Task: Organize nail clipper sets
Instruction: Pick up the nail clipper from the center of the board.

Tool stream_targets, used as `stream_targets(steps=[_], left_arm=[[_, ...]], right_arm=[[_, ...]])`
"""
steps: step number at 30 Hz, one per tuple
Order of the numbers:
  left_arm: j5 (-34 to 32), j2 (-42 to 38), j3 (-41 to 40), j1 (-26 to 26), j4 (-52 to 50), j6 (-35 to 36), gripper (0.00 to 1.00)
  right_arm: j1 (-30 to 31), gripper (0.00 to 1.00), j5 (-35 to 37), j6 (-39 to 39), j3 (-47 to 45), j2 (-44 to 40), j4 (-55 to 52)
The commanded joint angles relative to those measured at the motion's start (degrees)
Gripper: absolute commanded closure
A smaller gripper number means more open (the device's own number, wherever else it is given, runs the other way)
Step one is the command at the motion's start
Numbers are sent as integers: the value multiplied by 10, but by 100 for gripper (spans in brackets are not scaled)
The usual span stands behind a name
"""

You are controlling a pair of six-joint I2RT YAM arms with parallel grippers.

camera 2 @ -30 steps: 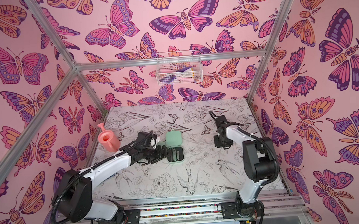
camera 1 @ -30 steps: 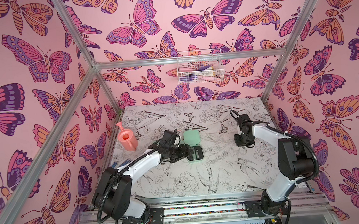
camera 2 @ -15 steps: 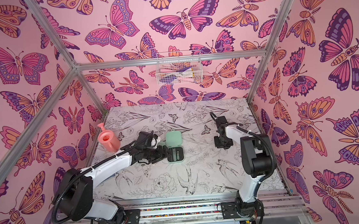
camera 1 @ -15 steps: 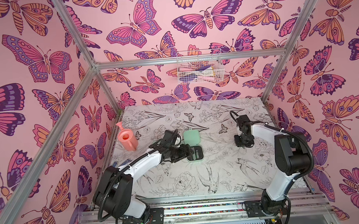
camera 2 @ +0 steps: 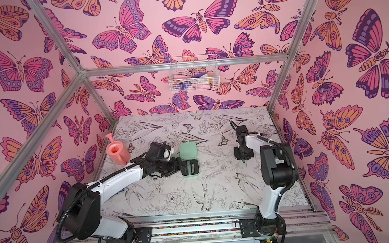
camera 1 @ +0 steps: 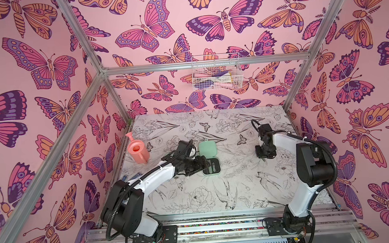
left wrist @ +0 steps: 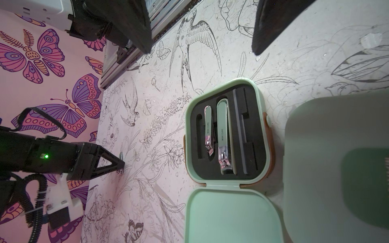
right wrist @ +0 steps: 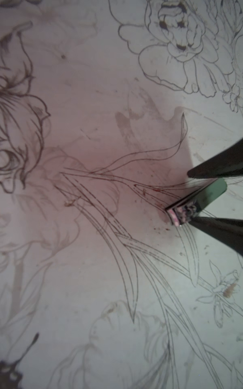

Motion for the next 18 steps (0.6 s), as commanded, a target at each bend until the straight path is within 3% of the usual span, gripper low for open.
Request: stream_targets(steps=[1,6,18], left_arm=[[-5,7,11,-2,-11,-4,24],[-3,9,12,-2,-11,-4,24],[-3,8,12,-2,-11,-4,24]], right_arm=[[-2,69,-10,-5,13,14,0],[-2,77,-13,-4,7,11,2],[-2,83,-7,-2,0,-6,-1]])
